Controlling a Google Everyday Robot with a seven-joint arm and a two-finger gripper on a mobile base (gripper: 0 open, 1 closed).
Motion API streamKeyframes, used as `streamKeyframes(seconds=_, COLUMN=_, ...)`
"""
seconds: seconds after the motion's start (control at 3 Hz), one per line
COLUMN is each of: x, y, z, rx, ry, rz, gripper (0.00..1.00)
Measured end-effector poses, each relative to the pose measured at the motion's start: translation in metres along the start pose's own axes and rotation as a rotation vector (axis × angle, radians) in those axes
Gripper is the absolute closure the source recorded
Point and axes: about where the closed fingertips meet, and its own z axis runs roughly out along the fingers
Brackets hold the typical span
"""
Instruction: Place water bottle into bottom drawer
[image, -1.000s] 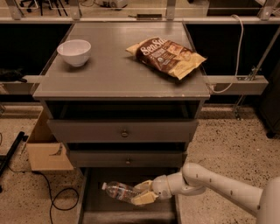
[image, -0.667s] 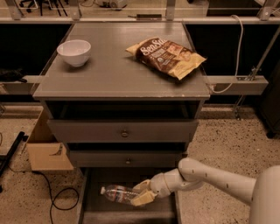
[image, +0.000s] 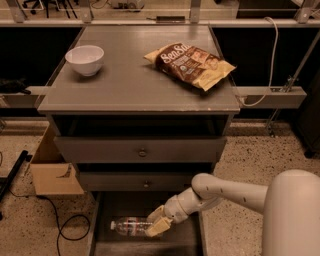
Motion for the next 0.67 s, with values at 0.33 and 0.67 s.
streamKeyframes(seconds=0.33, x=0.006, y=-0.008, z=0.01, rx=-0.033, ry=-0.026, rz=0.049, gripper=1.0)
streamKeyframes(seconds=0.67, x=0.015, y=-0.018, z=0.017, rx=-0.053, ry=-0.05, rz=0.098, gripper=1.0)
